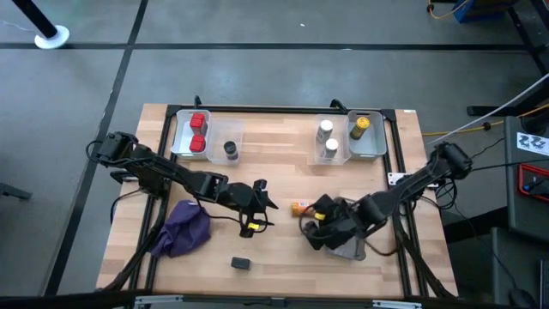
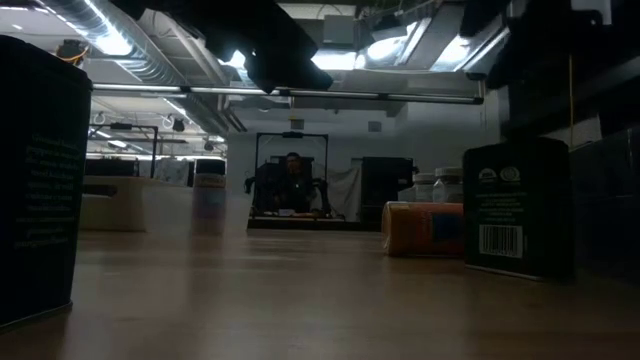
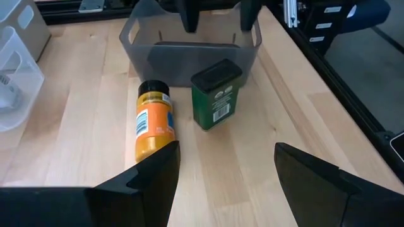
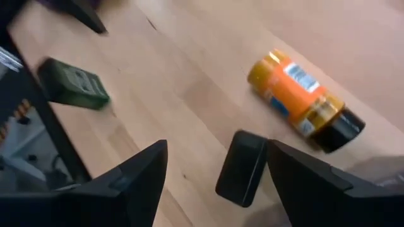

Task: Sort spices by type
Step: Put the right green seasoning can into the black bin

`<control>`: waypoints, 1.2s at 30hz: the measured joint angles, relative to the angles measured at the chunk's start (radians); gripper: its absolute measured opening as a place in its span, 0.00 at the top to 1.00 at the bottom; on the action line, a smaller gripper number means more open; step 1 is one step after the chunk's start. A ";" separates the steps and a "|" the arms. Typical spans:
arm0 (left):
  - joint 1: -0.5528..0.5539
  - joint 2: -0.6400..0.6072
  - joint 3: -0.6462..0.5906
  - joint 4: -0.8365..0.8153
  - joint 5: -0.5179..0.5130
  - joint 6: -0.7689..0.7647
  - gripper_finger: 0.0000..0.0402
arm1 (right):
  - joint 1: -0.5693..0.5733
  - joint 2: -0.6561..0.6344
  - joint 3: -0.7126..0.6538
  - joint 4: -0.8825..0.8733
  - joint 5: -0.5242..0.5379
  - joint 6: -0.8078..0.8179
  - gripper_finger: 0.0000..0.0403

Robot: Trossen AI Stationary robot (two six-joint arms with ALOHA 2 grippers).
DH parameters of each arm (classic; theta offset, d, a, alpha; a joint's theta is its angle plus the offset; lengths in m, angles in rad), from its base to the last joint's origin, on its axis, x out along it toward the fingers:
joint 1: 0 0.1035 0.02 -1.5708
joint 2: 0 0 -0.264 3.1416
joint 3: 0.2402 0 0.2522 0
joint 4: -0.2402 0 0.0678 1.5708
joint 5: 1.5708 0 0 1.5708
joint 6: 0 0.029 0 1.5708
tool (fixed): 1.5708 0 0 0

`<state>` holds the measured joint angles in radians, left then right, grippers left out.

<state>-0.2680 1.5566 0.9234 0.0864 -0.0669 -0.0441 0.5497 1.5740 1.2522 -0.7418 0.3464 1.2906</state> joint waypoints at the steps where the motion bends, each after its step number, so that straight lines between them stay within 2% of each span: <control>1: 0.000 0.000 0.000 0.001 0.000 0.000 0.40 | 0.000 0.016 0.012 -0.015 -0.008 0.010 0.33; 8: 0.000 0.000 0.000 -0.001 0.000 0.000 0.40 | 0.000 0.095 0.058 -0.092 -0.032 0.069 0.33; 24: 0.000 0.000 0.000 -0.001 0.000 0.010 0.40 | 0.000 0.233 0.060 -0.091 -0.078 0.074 0.34; 28: 0.000 0.000 0.000 -0.002 0.000 0.011 0.40 | 0.000 0.255 0.060 -0.091 -0.087 0.074 0.43; 34: 0.000 0.000 0.000 -0.001 0.000 0.011 0.40 | 0.000 0.253 0.060 -0.090 -0.086 0.074 0.66; 36: 0.000 0.000 0.000 -0.001 0.000 0.011 0.40 | 0.000 0.249 0.061 -0.091 -0.088 0.070 0.67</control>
<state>-0.2677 1.5566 0.9234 0.0853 -0.0666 -0.0330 0.5495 1.8233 1.3135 -0.8332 0.2587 1.3607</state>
